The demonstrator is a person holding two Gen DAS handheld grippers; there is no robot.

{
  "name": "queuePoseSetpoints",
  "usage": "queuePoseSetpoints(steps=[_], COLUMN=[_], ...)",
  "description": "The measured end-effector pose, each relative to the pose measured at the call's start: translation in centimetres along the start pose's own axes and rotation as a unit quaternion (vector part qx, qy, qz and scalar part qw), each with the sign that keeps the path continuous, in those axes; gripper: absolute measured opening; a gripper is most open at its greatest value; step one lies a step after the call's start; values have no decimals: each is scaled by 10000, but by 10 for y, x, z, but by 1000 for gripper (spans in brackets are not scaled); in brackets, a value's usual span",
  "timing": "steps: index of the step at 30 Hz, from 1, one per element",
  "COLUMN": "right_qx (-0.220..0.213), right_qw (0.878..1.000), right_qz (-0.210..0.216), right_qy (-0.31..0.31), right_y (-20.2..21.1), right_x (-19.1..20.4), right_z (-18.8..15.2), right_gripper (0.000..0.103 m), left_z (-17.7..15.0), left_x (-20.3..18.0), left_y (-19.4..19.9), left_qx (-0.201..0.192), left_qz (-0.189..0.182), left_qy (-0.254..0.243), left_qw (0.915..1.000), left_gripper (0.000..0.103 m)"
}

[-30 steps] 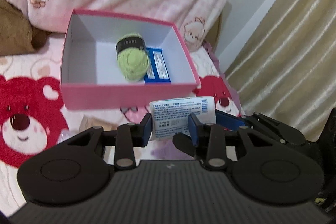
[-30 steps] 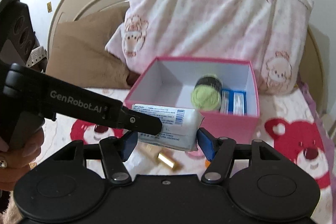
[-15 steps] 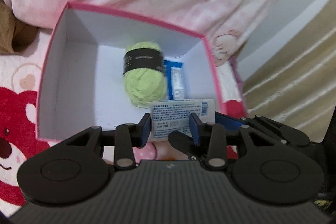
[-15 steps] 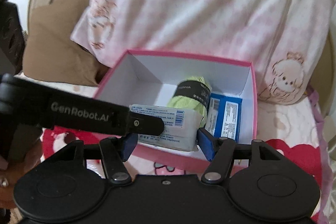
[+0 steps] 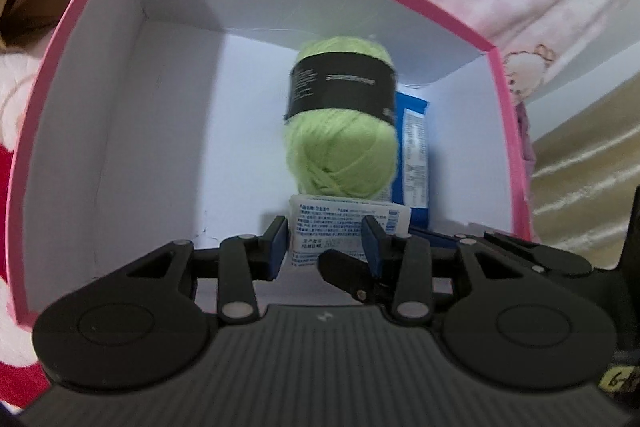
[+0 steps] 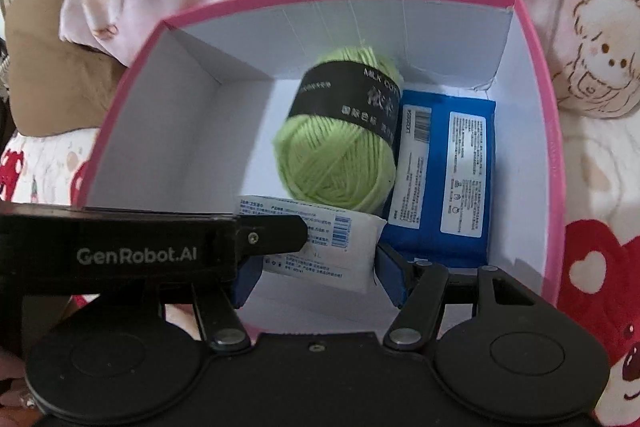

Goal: Organize objects
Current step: 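Open the left gripper and withdraw from the box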

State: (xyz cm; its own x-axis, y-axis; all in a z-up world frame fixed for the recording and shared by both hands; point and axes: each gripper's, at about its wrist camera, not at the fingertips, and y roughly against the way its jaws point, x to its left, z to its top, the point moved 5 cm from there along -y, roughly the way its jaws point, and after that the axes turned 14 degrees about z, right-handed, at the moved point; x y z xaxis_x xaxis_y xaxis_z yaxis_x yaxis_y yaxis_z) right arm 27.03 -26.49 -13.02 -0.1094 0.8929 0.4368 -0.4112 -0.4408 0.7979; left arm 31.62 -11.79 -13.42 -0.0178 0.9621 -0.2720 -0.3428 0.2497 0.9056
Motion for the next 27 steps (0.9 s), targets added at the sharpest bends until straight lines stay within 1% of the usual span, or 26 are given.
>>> queuePoseSetpoints(steps=[2,3,5,7,12,15,17,21,27], right_qx=[-66,-90,-176,-285,-599,-765,-814,-879,-1079], right_qw=[9999,9997,9992,9988,9948,9913,9899,9856,9782], right_qz=[-146,-204,-305,-286,-226,-142,-28,142,538], right_qy=[44,86,166,283,794,1058,1161,1440,1693], right_y=[-2,-1,6,20,68,100,117,139,158], right_x=[-2,-2,1,9,44,66,82,114,157], right_z=[-1,-2,-5,-7,-18,-25,-32,-49,-84], right_gripper=[67,67,67,67,67,67,67,68,76], left_z=[-1,-1,0,-1,-3,-10,-16,-36,-68], left_x=[0,-1,-2,-4,-8,-5,-2,17,58], left_y=[2,6,18,36,92,130,147,178,205], left_qx=[-84,-125,-279,-424,-763,-837,-800,-830,-872], left_qz=[44,42,168,269,297,306,305,458,485], left_qy=[-57,-157,-391,-680,-1309,-1614,-1698,-1734,-1638], left_qw=[9999,9998,9987,9964,9880,9829,9818,9803,9814], left_gripper=[43,45,48,49,54,57,57,59,60])
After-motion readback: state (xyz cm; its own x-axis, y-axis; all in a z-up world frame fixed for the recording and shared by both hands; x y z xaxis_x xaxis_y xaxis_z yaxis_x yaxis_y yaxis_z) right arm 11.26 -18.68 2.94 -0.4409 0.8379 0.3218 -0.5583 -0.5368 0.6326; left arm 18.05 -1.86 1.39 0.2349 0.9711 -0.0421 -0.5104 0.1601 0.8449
